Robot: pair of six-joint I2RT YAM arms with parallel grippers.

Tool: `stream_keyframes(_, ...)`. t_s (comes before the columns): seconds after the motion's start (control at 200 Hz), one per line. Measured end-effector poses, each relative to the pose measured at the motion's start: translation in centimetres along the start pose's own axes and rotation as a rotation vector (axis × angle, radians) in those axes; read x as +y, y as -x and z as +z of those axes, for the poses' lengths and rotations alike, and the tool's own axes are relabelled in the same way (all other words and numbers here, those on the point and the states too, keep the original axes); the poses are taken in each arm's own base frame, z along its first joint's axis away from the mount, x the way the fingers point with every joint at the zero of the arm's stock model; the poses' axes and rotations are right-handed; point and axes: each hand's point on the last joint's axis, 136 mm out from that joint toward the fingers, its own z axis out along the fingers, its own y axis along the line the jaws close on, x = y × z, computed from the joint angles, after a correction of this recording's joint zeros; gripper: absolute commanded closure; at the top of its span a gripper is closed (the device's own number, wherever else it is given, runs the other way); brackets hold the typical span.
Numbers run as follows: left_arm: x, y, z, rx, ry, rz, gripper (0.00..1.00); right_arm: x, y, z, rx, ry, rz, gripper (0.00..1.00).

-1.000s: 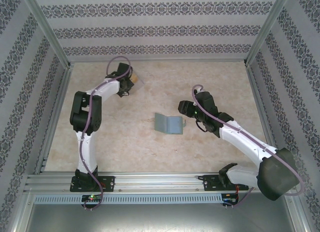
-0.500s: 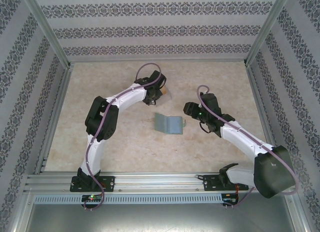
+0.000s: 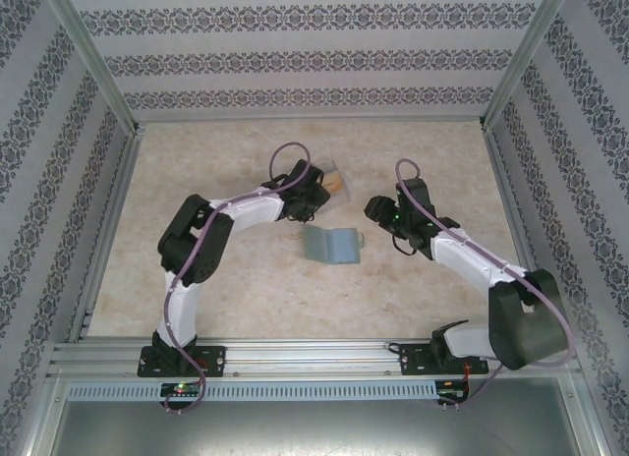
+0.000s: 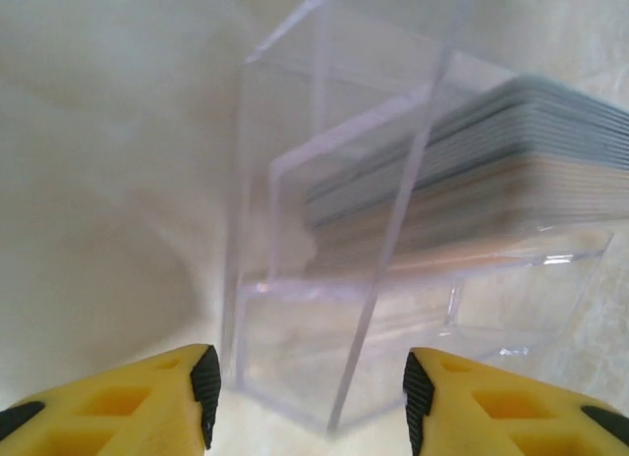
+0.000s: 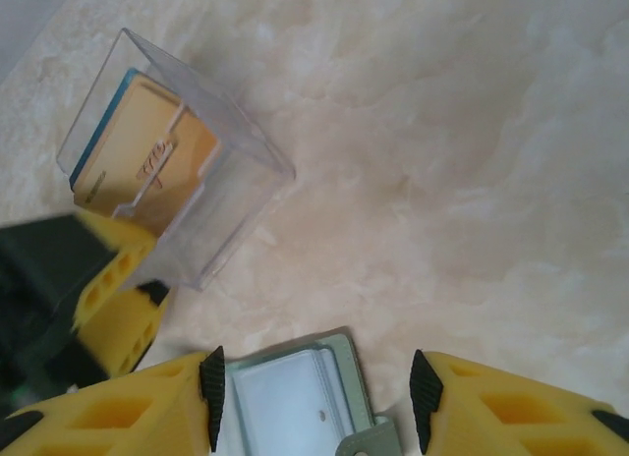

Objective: Put the credit cards into the card holder
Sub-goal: Move the storage box to the top-center of the table, then rotate the storage box at the top-center of the table.

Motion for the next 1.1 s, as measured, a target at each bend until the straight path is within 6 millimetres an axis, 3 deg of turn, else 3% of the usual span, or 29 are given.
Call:
stream_keyframes(0.13, -0.5, 1.8, -5.2, -0.027, -0.093, 0.002, 0.37, 2.9, 0.0, 1.6, 0.029, -0.006, 0.013, 0.40)
stream_keyframes(0.185, -0.8, 3.8, -7.9, -0.066, -0.141, -0.002, 0.35, 4.7, 0.1, 2.5, 0.034, -0.001, 0.016, 0.39)
stream_keyframes(0.265, -0.6, 7.1, -11.1, -0.133, -0.186, -0.015, 0.20, 7.3, 0.3, 3.8, 0.033, 0.014, 0.012, 0.39)
stream_keyframes(0.33, -0.5, 9.8, -12.9, -0.184, -0.208, 0.000, 0.17, 8.8, 0.3, 4.9, 0.033, 0.018, 0.019, 0.39)
stream_keyframes(0.4, -0.5, 11.9, -13.4, -0.207, -0.217, 0.057, 0.11, 9.3, 0.0, 5.8, 0.036, 0.005, 0.032, 0.38)
stream_keyframes(0.505, -2.9, 13.5, -12.0, -0.184, -0.246, 0.222, 0.07, 8.3, -0.4, 6.5, 0.042, -0.035, 0.061, 0.38)
stream_keyframes(0.62, -6.3, 13.8, -8.5, -0.126, -0.317, 0.409, 0.08, 7.8, -0.8, 6.7, 0.052, -0.055, 0.101, 0.36)
stream_keyframes(0.694, -7.5, 14.0, -6.0, -0.094, -0.340, 0.494, 0.17, 7.4, -1.1, 6.8, 0.057, -0.060, 0.127, 0.35)
stream_keyframes(0.739, -7.8, 14.2, -4.4, -0.078, -0.345, 0.529, 0.21, 7.0, -1.4, 6.9, 0.065, -0.064, 0.145, 0.35)
stream_keyframes(0.889, -7.3, 13.9, 0.2, -0.010, -0.342, 0.577, 0.18, 6.1, -1.8, 7.7, 0.103, -0.046, 0.206, 0.35)
stream_keyframes(0.974, -6.2, 13.1, 1.5, 0.038, -0.333, 0.571, 0.21, 6.3, -1.5, 8.2, 0.110, -0.018, 0.220, 0.36)
stream_keyframes(1.099, -6.6, 12.1, 2.3, 0.079, -0.391, 0.551, 0.22, 6.8, -1.1, 9.8, 0.125, 0.044, 0.229, 0.36)
